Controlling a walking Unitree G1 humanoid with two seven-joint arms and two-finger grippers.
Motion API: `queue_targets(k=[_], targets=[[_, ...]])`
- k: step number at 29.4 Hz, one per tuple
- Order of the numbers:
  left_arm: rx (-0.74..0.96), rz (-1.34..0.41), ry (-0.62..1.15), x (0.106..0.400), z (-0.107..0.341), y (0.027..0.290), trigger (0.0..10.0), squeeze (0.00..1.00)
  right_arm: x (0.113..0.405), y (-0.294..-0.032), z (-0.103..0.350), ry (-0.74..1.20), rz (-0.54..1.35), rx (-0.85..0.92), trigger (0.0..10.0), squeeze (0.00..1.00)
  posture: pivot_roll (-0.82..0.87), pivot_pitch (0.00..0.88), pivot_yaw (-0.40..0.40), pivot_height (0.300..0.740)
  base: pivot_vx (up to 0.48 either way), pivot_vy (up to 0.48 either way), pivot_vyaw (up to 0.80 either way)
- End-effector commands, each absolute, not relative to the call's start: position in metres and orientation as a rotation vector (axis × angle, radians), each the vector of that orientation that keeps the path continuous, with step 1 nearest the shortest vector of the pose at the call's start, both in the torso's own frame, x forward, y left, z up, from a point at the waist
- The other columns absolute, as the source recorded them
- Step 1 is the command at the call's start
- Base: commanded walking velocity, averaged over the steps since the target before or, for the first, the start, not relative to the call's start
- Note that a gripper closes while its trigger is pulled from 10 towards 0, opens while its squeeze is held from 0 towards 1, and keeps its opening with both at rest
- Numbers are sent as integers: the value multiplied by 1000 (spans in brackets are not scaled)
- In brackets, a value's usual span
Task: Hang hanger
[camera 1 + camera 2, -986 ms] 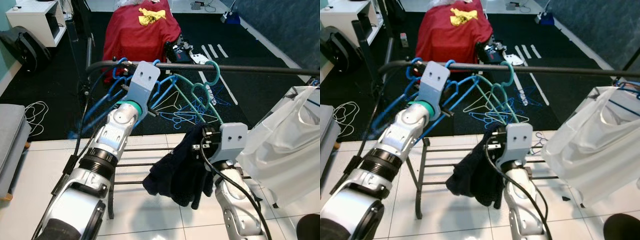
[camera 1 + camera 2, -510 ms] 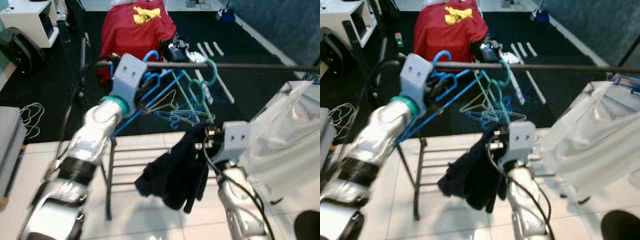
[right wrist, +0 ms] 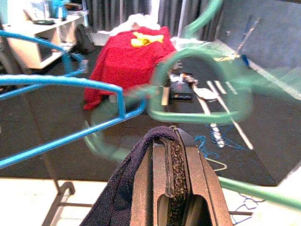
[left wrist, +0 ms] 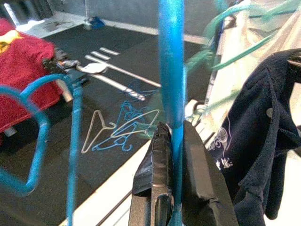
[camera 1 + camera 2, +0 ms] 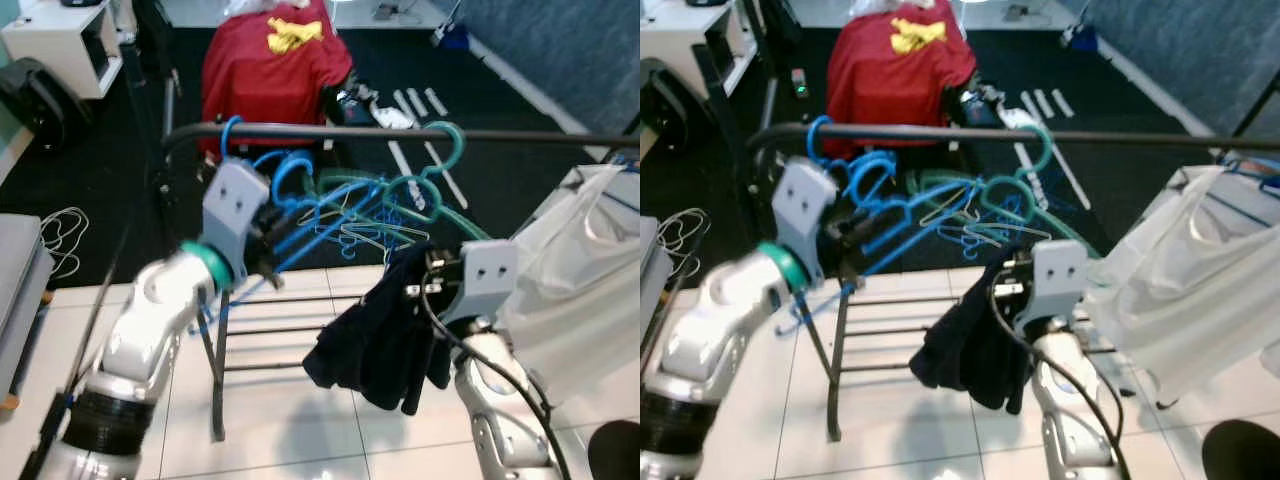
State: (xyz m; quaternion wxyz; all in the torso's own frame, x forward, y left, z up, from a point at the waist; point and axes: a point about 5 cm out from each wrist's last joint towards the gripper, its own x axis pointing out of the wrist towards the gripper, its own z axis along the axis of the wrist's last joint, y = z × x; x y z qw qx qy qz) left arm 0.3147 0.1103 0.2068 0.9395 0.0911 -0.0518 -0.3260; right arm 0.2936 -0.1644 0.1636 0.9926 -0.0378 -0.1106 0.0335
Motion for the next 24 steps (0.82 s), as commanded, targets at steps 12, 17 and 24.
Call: queue_targets(k=[12, 17, 24], targets=[[129, -541, -49, 297, 185, 114, 10000, 0, 297, -175, 172, -235, 64, -110, 10000, 0, -5, 62, 47, 740, 0, 0, 0], [53, -418, -74, 290, 192, 137, 10000, 0, 297, -176, 171, -235, 66, -113, 10000, 0, 2, 62, 42, 740, 0, 0, 0], [131, -558, -24, 283, 191, 121, 10000, 0, 299, -173, 172, -237, 73, -107, 10000, 0, 6, 60, 41, 740, 0, 0, 0]])
